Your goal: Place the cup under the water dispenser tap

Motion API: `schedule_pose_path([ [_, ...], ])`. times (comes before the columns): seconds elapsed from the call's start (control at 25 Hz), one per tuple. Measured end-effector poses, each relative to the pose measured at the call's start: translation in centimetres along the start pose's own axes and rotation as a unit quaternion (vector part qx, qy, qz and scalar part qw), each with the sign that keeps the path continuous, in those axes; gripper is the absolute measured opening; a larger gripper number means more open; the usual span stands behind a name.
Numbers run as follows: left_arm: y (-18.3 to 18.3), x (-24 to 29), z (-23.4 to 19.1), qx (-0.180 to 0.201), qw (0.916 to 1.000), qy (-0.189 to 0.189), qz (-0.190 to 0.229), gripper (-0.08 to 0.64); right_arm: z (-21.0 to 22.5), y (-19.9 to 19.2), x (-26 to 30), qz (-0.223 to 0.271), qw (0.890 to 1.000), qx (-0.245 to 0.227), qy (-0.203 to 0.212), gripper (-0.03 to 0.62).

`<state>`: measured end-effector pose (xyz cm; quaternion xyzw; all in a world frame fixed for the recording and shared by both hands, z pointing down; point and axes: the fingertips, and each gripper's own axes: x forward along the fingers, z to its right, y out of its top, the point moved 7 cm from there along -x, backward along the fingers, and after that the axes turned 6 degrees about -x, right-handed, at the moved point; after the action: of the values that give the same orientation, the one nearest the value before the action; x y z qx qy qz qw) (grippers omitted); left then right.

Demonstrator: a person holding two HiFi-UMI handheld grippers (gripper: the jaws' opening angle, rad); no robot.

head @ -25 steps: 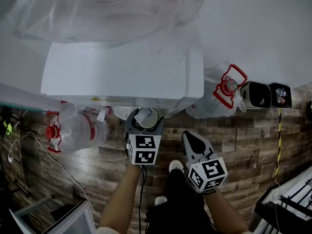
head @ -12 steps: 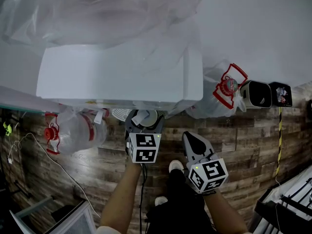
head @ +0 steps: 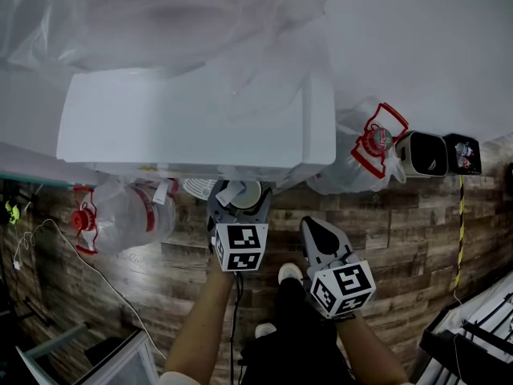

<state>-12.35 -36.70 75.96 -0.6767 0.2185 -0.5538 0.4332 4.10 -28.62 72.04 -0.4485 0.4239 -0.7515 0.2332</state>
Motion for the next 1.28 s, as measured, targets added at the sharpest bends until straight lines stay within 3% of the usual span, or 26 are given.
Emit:
schedule_pose_path([
  [0.44, -0.2, 0.1, -0.1, -0.021, 0.9998, 0.006, 0.004, 0.449, 0.0, -0.2, -0.3, -0.001, 1.000, 0.004, -0.001, 0.018],
  [1.28, 1.0, -1.7, 0.1, -0.020, 0.9996, 0.014, 0.015, 0.453, -0.8, -0.5, -1.9, -0.010, 1.000, 0.008, -0.001, 0.018],
])
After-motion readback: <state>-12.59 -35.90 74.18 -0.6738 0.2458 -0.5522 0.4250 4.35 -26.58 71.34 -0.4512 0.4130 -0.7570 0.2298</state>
